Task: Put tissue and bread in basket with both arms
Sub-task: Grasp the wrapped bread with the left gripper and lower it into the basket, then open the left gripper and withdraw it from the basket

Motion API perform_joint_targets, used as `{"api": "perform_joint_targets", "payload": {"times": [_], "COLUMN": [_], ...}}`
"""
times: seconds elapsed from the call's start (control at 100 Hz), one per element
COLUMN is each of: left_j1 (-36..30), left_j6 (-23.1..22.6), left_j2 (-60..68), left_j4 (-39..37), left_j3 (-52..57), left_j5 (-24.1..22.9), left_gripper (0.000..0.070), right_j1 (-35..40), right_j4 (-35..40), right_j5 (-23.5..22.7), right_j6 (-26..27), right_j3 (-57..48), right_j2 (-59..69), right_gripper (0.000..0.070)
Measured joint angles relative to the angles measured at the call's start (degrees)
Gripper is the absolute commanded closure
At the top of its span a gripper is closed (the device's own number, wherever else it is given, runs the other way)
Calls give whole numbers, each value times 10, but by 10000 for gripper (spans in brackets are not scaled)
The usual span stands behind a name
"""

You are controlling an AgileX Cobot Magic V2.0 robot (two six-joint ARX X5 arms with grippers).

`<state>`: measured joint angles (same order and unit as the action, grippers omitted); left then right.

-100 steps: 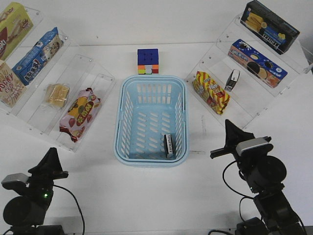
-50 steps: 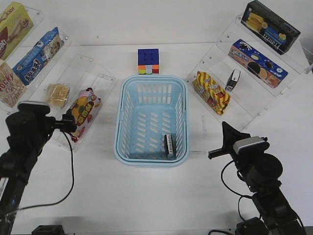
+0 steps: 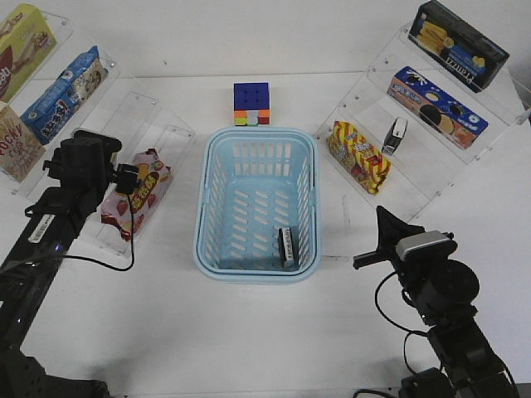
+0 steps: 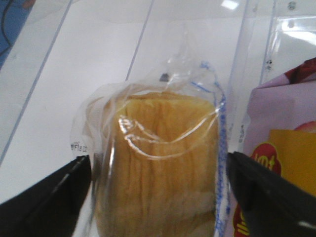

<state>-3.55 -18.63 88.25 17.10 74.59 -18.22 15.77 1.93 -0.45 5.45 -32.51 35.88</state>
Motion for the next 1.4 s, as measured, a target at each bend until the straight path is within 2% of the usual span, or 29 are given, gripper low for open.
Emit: {"api": "perform_joint_targets", "payload": {"times": [0.05, 0.09, 0.27, 0.44, 0.53, 0.71, 0.78, 0.88, 1.01, 1.06, 1.29, 1.34, 1.4], "left_j1": [0, 0, -9, -61, -96, -177, -218, -267, -306, -311, -291, -282, -271], "left_j6": [-1, -1, -1, 10, 38, 94, 103, 107, 111, 111, 114, 116, 118], "left_j2": [0, 0, -12, -66, -112, -156, -136, -90, -45, -39, -63, -81, -108], "left_j4": [0, -2, 10, 43, 48, 55, 60, 78, 96, 94, 106, 118, 126], "left_j3": [0, 0, 11, 62, 96, 103, 103, 97, 92, 92, 98, 103, 113], "left_j5": [-1, -5, -5, 13, 84, 330, 379, 381, 380, 380, 341, 319, 282], "left_gripper": [580, 619, 620, 620, 620, 619, 619, 594, 331, 280, 310, 398, 613], "right_j1": [0, 0, 0, 0, 0, 0, 0, 0, 0, 0, 0, 0, 0], "right_j4": [0, 0, 0, 0, 0, 0, 0, 1, 1, 0, 4, 4, 4], "right_j5": [0, 0, 0, 1, 0, 0, 0, 1, 1, 1, 3, 3, 4], "right_j6": [0, 0, 0, 0, 0, 0, 0, 0, 1, 1, 2, 3, 3], "right_j3": [0, 0, 0, 0, 0, 0, 0, 0, 0, 0, 0, 0, 0], "right_j2": [0, 0, 0, 0, 0, 0, 0, 0, 0, 0, 0, 0, 0], "right_gripper": [697, 697, 697, 697, 697, 697, 697, 697, 697, 697, 697, 697, 697]}}
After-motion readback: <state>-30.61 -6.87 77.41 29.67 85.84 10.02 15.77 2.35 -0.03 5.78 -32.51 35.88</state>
